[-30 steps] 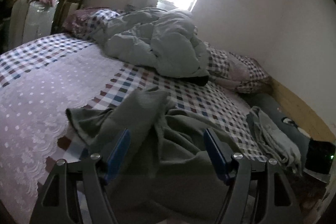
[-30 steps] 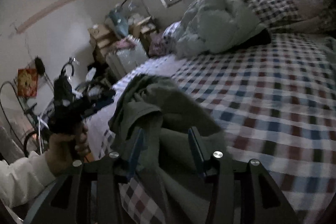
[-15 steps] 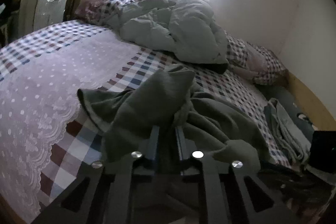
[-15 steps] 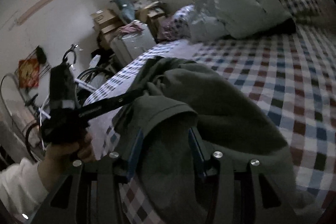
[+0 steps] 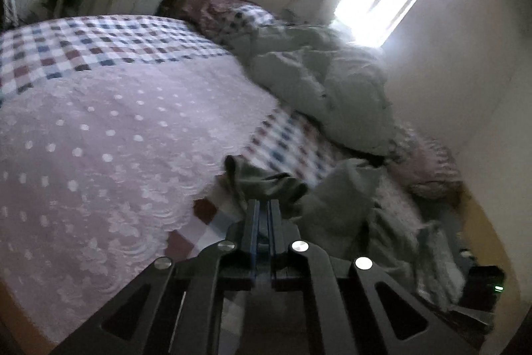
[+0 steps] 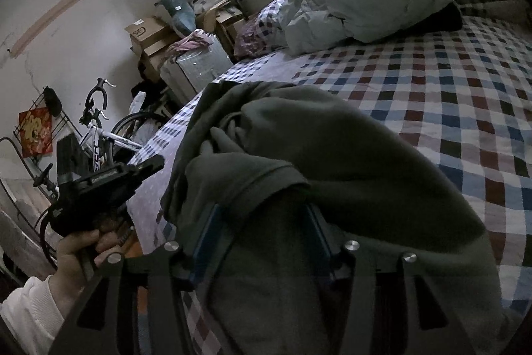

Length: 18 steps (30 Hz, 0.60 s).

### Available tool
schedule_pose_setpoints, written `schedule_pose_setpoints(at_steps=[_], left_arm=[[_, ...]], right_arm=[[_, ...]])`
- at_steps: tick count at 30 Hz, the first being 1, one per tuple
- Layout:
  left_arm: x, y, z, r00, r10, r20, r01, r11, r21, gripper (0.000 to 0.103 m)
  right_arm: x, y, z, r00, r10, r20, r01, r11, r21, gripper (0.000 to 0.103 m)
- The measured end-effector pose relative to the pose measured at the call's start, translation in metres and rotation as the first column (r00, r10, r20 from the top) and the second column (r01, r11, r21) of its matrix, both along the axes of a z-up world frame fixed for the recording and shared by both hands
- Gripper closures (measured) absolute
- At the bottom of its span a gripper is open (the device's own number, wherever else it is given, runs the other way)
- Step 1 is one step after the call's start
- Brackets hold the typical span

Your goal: Fold clothes

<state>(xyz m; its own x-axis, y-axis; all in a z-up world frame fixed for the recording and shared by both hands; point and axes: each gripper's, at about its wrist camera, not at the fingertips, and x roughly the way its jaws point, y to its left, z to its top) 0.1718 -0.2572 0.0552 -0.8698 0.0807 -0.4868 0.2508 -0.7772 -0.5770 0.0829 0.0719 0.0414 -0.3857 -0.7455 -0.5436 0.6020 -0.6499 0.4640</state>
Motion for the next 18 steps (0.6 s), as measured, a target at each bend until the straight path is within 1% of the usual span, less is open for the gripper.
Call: schedule_pose_setpoints(at_steps=[2,3,4,5,6,7,8,11,13,18], left_arm=[[-0.007,0.009,0.001,0.999,-0.035,0.013,0.035,0.999,-0.021,0.094],[-0.01,0.014,0.001,0.998,-0.05,0.023,0.05,0.998,-0.032,0.086],[-0.014,0.02,0.001,0.997,-0.069,0.032,0.07,0.997,-0.044,0.075],[-0.018,0.027,0.001,0.995,-0.09,0.04,0.092,0.994,-0.057,0.068],[-0.021,0.033,0.001,0.993,-0.106,0.046,0.109,0.992,-0.066,0.056],[-0.023,0.038,0.0,0.991,-0.121,0.05,0.125,0.99,-0.073,0.047],[-0.026,0.044,0.0,0.989,-0.136,0.054,0.14,0.987,-0.079,0.046],[-0.032,0.057,-0.001,0.986,-0.142,0.084,0.151,0.982,-0.112,0.045],[-0.032,0.058,-0.002,0.986,-0.138,0.089,0.147,0.983,-0.112,0.045],[-0.033,0.059,-0.006,0.986,-0.132,0.099,0.143,0.984,-0.104,0.046]], right_arm=[[0.0,0.002,0.001,1.0,-0.007,-0.001,0.007,1.0,-0.006,0.047],[-0.001,0.004,0.001,1.0,-0.011,-0.001,0.011,1.0,-0.014,0.047],[-0.001,0.005,0.002,1.0,-0.015,0.001,0.015,1.0,-0.022,0.047],[-0.003,0.007,0.001,1.0,-0.019,0.012,0.019,0.999,-0.036,0.047],[-0.005,0.007,0.0,0.999,-0.023,0.022,0.024,0.999,-0.041,0.047],[-0.005,0.007,-0.001,0.999,-0.026,0.027,0.027,0.999,-0.04,0.047],[-0.005,0.006,-0.002,0.999,-0.029,0.03,0.03,0.999,-0.036,0.046],[-0.006,0.003,-0.002,0.999,-0.036,0.027,0.037,0.999,-0.027,0.046],[-0.007,0.002,-0.002,0.999,-0.048,0.024,0.049,0.999,-0.024,0.047],[-0.015,0.008,-0.003,0.996,-0.07,0.061,0.073,0.996,-0.052,0.046]])
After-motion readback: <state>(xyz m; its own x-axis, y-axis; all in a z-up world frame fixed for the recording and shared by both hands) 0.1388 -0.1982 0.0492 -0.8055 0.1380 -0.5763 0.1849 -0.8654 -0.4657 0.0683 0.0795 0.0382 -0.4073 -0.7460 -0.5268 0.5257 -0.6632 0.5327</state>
